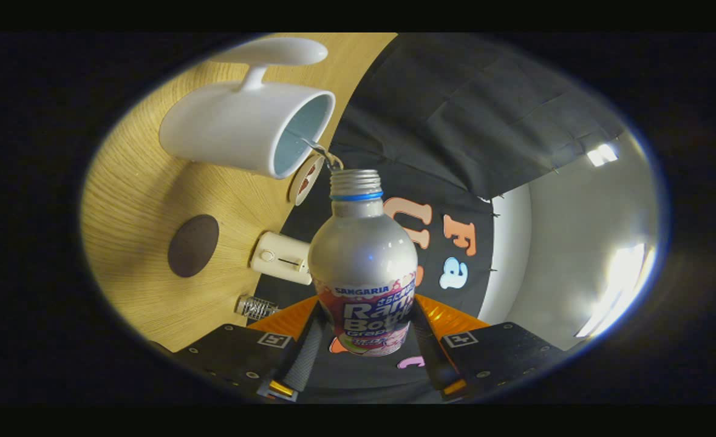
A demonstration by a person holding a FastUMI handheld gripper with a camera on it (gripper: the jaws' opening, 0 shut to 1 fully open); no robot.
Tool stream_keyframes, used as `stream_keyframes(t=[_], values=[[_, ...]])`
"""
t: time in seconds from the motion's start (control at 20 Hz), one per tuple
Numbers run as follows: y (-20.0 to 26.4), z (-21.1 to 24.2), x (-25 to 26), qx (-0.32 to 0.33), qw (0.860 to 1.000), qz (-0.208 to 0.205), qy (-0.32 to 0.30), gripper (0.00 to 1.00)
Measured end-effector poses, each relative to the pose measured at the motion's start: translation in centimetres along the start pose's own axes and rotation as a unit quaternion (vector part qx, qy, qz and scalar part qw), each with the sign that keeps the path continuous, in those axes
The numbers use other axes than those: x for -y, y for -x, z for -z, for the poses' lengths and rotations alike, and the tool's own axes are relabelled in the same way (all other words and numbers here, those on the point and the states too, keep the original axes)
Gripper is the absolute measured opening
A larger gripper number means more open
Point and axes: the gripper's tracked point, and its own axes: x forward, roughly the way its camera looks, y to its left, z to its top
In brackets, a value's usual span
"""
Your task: Take the bottle from table, then pour the juice into the cup, finally place the bottle on the coaster
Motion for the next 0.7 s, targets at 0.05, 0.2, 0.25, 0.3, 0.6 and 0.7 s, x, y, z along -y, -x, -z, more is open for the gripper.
stream_keyframes(t=[0.05, 0.2, 0.25, 0.3, 0.6, 0.7], values=[[0.12, -0.07, 0.03, 0.001, 1.0, 0.001, 0.002, 0.75], [-0.54, 0.02, 0.19, 0.006, 1.0, -0.002, 0.008, 0.75], [-0.6, -0.04, 0.21, 0.008, 1.0, -0.002, 0.011, 0.75], [-0.5, -0.12, 0.11, 0.009, 1.0, -0.002, 0.012, 0.75], [-0.13, -0.7, 0.34, 0.016, 1.0, -0.001, 0.017, 0.75], [-0.22, -0.74, 0.42, 0.018, 1.0, -0.002, 0.019, 0.75]])
